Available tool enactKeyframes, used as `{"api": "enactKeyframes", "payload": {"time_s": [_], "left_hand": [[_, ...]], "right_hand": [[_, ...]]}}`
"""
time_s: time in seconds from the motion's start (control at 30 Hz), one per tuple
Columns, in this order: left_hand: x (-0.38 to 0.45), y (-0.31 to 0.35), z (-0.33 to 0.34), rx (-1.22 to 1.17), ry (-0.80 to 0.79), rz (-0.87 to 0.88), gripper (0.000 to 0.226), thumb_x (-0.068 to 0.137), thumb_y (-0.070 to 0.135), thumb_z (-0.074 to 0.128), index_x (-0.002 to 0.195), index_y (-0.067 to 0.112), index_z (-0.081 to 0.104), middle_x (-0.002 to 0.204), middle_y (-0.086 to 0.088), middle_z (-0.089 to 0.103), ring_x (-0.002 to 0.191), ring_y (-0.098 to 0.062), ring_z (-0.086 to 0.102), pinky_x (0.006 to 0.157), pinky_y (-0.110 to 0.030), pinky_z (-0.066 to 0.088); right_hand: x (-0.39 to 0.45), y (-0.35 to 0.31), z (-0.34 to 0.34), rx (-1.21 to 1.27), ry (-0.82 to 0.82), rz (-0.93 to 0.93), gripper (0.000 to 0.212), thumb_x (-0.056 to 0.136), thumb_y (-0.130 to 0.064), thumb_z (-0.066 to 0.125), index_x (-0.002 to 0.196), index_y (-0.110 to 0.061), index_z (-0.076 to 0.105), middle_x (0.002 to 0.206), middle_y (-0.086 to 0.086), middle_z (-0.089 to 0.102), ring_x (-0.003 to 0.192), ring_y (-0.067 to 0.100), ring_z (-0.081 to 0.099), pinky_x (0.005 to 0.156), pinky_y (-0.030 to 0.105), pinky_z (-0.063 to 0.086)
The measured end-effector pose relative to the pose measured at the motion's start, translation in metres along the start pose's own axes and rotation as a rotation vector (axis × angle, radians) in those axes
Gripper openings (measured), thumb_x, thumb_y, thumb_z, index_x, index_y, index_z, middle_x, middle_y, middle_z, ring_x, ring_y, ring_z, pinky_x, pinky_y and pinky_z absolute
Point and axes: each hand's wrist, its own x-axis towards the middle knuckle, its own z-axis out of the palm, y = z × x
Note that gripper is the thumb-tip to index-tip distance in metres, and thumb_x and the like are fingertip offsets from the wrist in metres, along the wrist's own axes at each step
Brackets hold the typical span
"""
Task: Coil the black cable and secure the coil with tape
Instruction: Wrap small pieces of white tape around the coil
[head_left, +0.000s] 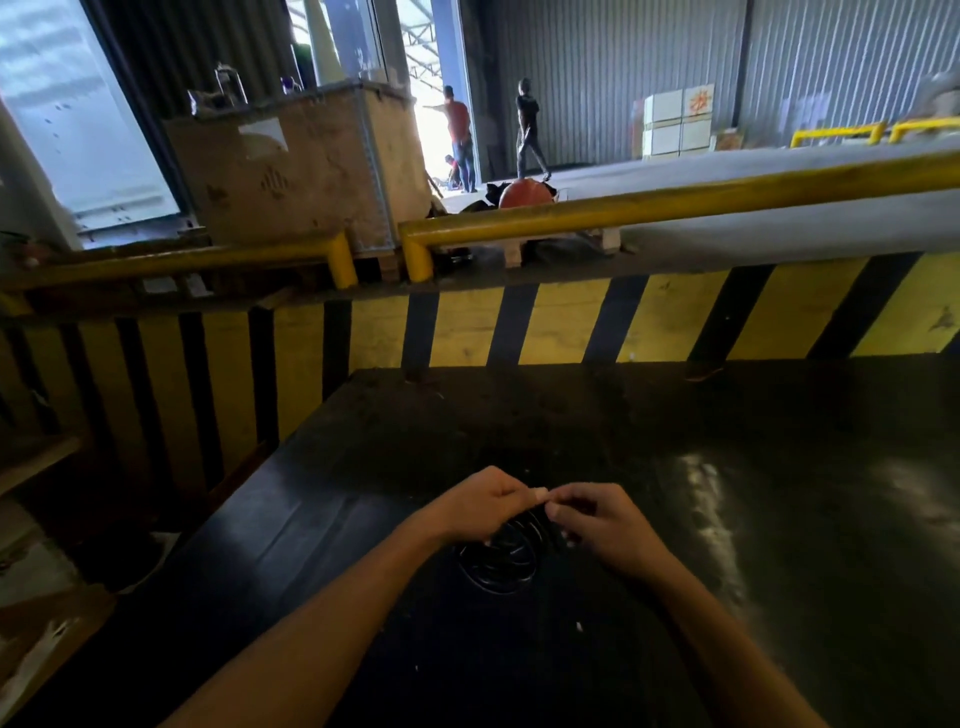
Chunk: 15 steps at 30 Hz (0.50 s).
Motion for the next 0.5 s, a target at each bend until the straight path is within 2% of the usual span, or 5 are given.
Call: {"api": "enactKeyframes", "payload": {"time_s": [0.07, 0.2, 0.33, 0.4, 0.5], "left_hand": [[0.003, 0.007, 0.000, -0.005, -0.035, 0.021, 0.038, 0.096, 0.039, 0.044, 0.078, 0.012, 0.065, 0.057, -0.001, 0.045, 0.050, -0.015, 0.043, 0.047, -0.022, 0.039], [0.009, 0.016, 0.002, 0.006, -0.041, 0.086, 0.039, 0.097, 0.034, 0.045, 0.082, 0.005, 0.065, 0.064, -0.007, 0.054, 0.054, -0.014, 0.051, 0.054, -0.024, 0.044], [0.009, 0.022, -0.003, 0.065, 0.030, 0.145, 0.034, 0.097, 0.027, 0.046, 0.080, 0.011, 0.071, 0.070, -0.004, 0.065, 0.063, -0.012, 0.061, 0.071, -0.031, 0.051], [0.006, 0.024, -0.007, 0.006, 0.078, 0.157, 0.033, 0.097, 0.026, 0.046, 0.080, 0.013, 0.071, 0.072, 0.004, 0.068, 0.068, -0.005, 0.066, 0.074, -0.024, 0.051], [0.006, 0.035, -0.009, -0.016, 0.056, 0.154, 0.035, 0.096, 0.035, 0.043, 0.082, 0.018, 0.070, 0.077, -0.003, 0.071, 0.070, -0.008, 0.068, 0.075, -0.024, 0.052]], "right_hand": [[-0.001, 0.001, -0.011, 0.009, -0.030, 0.004, 0.012, 0.089, -0.012, 0.058, 0.093, -0.018, 0.068, 0.070, -0.005, 0.060, 0.055, 0.000, 0.054, 0.057, 0.020, 0.044], [-0.001, 0.007, -0.023, 0.126, -0.063, 0.057, 0.013, 0.092, -0.012, 0.054, 0.089, -0.014, 0.067, 0.069, -0.002, 0.057, 0.059, 0.006, 0.052, 0.057, 0.022, 0.042], [-0.002, -0.003, -0.045, 0.348, 0.132, 0.160, 0.022, 0.097, -0.016, 0.042, 0.087, -0.013, 0.061, 0.071, 0.006, 0.054, 0.062, 0.013, 0.051, 0.058, 0.026, 0.042], [-0.008, -0.016, -0.053, 0.223, 0.188, 0.126, 0.020, 0.097, -0.017, 0.041, 0.093, -0.013, 0.061, 0.074, 0.005, 0.055, 0.066, 0.014, 0.052, 0.060, 0.026, 0.042], [-0.011, -0.034, -0.040, 0.007, 0.226, -0.015, 0.015, 0.094, -0.014, 0.047, 0.095, -0.013, 0.062, 0.075, 0.000, 0.058, 0.064, 0.008, 0.054, 0.057, 0.020, 0.042]]}}
